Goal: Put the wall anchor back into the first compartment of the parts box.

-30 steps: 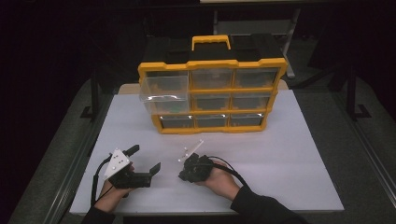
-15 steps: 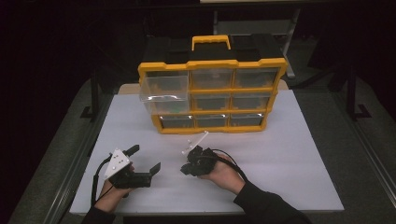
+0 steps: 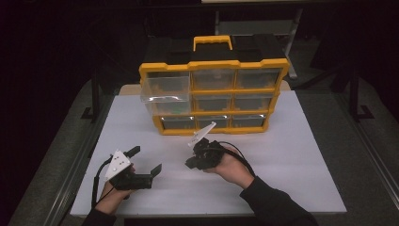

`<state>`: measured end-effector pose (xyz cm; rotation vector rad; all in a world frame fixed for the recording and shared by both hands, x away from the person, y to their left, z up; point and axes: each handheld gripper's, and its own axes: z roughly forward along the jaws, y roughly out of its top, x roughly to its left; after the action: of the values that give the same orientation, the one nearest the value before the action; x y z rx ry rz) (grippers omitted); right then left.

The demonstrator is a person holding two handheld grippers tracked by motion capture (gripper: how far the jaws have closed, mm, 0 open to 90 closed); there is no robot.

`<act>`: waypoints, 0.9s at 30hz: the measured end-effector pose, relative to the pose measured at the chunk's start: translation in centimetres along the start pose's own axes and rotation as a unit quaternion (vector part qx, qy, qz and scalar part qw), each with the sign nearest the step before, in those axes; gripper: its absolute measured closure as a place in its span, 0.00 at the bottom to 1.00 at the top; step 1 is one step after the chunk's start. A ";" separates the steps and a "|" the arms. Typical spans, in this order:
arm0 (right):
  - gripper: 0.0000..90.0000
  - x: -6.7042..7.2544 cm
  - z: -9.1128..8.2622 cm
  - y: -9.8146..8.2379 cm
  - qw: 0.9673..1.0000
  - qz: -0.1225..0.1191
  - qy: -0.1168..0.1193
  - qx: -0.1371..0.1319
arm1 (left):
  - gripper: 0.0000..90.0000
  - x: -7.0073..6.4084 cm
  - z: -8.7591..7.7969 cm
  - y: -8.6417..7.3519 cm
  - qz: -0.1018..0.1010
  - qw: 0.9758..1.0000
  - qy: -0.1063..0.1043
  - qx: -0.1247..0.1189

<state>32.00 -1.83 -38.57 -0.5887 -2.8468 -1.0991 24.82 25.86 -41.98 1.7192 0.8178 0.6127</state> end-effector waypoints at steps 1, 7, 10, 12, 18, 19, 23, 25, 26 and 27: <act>0.94 -0.1 -0.1 0.0 1.000 -0.002 -0.002 -0.002 | 0.00 0.0 0.0 0.0 0.001 1.000 0.000 0.001; 0.94 -0.3 -1.4 0.5 1.000 -0.002 -0.002 -0.004 | 0.00 0.0 0.0 0.0 0.000 1.000 0.000 0.000; 0.94 -0.5 -2.1 0.7 1.000 -0.005 -0.005 -0.007 | 0.00 0.0 0.0 0.0 0.001 1.000 0.000 0.001; 0.94 -0.6 -2.7 1.0 1.000 -0.006 -0.006 -0.012 | 0.00 0.0 0.0 0.0 0.001 1.000 0.000 0.000; 0.94 -0.9 -4.0 1.5 0.999 -0.021 -0.008 -0.025 | 0.00 0.0 0.0 0.0 0.001 1.000 0.000 -0.001; 0.94 -0.8 -4.3 1.7 0.999 -0.014 -0.006 -0.029 | 0.00 0.0 0.0 0.0 0.002 1.000 0.000 -0.001; 0.94 -1.1 -5.2 1.9 0.999 -0.018 -0.011 -0.031 | 0.00 0.0 0.0 0.0 0.000 1.000 0.000 0.000; 0.94 -1.3 -5.5 2.0 0.999 -0.018 -0.014 -0.032 | 0.00 0.0 0.0 0.0 0.000 1.000 0.000 -0.003; 0.94 -1.3 -5.7 2.0 0.999 -0.016 -0.014 -0.034 | 0.00 0.0 0.0 0.1 0.006 1.000 0.000 -0.003; 0.94 -1.5 -5.9 2.0 0.999 -0.018 -0.013 -0.034 | 0.00 0.0 0.0 0.1 0.006 1.000 0.000 -0.003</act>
<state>33.50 -4.79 -33.09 -0.5620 -2.8631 -1.2082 24.84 25.88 -41.91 1.7205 0.8061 0.6230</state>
